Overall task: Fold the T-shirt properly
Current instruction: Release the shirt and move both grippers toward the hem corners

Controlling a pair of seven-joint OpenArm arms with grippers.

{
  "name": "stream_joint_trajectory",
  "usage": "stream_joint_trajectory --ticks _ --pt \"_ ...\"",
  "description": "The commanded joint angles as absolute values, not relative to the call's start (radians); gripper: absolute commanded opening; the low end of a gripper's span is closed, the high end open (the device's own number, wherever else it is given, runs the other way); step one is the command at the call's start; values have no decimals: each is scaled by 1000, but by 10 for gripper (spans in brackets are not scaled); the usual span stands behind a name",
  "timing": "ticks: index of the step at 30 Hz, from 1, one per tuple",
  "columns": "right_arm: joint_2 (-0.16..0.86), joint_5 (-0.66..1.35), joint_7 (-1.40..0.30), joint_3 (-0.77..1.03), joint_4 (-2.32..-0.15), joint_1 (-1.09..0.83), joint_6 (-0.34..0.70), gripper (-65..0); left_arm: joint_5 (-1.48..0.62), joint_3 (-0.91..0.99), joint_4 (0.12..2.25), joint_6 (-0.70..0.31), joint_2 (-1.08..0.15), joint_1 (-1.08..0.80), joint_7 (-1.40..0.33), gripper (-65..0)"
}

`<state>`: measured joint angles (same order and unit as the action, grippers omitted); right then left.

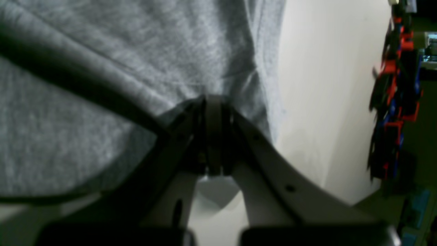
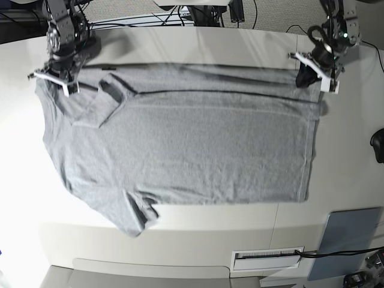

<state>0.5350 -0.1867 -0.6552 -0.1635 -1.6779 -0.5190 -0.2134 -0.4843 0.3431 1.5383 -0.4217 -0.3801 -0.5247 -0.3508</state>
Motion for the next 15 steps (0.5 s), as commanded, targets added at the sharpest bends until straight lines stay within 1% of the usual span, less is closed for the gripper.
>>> stream_joint_trajectory --ticks 1,8,15 --pt "544 -159 -699 -162 -1696 -555 -202 -650 -374 341 1509 -395 -385 -587 -550 -650" --pt "546 -196 -708 -162 -1805 -697 -240 -650 -375 372 1529 -456 -385 -702 -525 -650" --pt "546 -272 -708 -162 -1855 -797 -302 -650 -374 372 1600 -454 -385 -765 -501 -650"
